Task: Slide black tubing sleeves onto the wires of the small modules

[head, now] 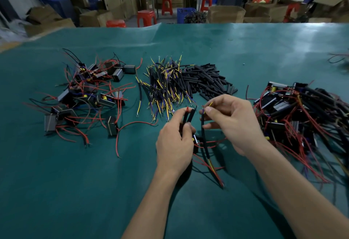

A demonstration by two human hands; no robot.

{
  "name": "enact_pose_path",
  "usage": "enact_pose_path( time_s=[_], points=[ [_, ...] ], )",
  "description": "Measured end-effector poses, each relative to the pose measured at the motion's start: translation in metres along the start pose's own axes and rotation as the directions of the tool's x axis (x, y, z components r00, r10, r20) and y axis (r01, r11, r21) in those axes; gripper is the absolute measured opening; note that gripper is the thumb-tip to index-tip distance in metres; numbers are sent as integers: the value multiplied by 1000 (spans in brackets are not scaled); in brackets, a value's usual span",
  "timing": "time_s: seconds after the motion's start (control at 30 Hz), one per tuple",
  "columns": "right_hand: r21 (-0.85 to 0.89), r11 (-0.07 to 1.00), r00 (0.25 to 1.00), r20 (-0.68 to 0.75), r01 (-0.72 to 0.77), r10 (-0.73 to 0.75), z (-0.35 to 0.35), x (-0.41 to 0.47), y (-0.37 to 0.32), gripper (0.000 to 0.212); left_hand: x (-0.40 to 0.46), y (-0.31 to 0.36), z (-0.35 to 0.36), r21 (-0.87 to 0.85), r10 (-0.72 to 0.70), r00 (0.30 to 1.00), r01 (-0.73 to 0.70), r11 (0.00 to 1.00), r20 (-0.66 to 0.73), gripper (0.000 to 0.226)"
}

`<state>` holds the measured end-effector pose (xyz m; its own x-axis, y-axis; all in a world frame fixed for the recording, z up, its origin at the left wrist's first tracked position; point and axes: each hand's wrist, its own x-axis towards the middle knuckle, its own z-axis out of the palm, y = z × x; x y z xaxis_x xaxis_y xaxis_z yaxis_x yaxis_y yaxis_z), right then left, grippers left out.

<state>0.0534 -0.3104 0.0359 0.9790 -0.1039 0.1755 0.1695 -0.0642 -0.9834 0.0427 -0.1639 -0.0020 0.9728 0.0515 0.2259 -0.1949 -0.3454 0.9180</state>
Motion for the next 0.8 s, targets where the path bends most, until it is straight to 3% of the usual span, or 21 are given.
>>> enact_pose_path(
  time_s=[0.4, 0.6, 0.8],
  points=[
    [89, 996, 999, -41, -4, 7, 14, -6, 4, 28, 2, 0, -2, 24, 16, 1000, -16, 1000, -11, 45],
    [161, 987, 999, -42, 4, 3, 17, -7, 3, 20, 1, 0, -1, 26, 45, 998, -44, 999, -51, 31],
    [224, 974, 998, -43, -34, 45, 17, -6, 2, 29, 1, -2, -2, -37, 74, 994, -77, 996, -79, 22]
  ],
)
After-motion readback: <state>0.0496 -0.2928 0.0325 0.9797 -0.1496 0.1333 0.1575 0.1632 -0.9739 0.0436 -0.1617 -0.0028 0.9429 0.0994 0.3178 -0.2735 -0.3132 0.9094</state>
